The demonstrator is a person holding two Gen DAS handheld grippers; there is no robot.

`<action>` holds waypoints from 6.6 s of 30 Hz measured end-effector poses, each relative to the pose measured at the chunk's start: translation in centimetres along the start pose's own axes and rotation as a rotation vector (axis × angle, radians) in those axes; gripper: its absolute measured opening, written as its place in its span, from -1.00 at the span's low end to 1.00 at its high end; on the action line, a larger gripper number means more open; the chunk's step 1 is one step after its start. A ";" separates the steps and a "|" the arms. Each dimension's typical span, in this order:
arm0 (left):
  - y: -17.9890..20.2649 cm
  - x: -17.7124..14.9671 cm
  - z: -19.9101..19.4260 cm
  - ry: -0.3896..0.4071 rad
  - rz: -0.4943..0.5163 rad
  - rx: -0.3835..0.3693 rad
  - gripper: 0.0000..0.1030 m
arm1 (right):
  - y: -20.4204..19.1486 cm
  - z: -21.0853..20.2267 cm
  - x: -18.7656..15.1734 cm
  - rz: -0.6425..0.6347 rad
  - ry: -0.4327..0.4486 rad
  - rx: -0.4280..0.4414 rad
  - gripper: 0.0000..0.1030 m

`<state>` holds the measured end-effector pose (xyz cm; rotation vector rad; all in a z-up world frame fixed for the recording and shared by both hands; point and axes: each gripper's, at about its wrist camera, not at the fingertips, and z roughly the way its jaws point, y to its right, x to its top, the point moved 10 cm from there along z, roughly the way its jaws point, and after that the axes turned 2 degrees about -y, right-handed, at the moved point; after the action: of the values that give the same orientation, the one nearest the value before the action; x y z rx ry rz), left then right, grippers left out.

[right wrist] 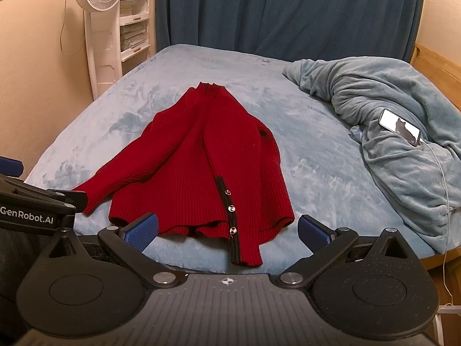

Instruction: Fold small clothes

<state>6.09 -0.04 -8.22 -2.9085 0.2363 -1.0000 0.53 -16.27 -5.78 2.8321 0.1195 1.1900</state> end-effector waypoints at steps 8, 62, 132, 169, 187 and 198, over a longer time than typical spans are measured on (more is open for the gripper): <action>0.0 -0.2 0.1 -0.002 0.001 0.000 0.99 | -0.1 0.1 -0.3 -0.003 -0.003 -0.001 0.98; -7.0 8.0 31.2 -0.405 -0.127 -0.250 -0.13 | 5.8 14.6 1.8 0.075 -0.211 -0.133 0.91; -4.5 0.1 25.2 -0.249 -0.070 -0.026 0.97 | 16.7 27.5 4.8 0.328 -0.076 -0.029 0.52; 3.3 8.8 29.5 -0.131 -0.003 -0.116 0.99 | 15.4 30.2 -4.1 0.130 -0.487 0.002 0.50; 14.5 3.5 28.7 -0.126 0.297 -0.134 0.99 | 21.3 30.6 5.3 0.587 -0.179 0.139 0.50; 6.7 6.6 31.8 -0.159 0.031 -0.044 1.00 | 19.6 32.3 -2.1 0.492 -0.384 0.051 0.47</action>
<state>29.98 -7.58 -29.99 -2.9936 0.2969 -0.7637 23.04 -37.04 -28.03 3.1713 -0.6036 0.6663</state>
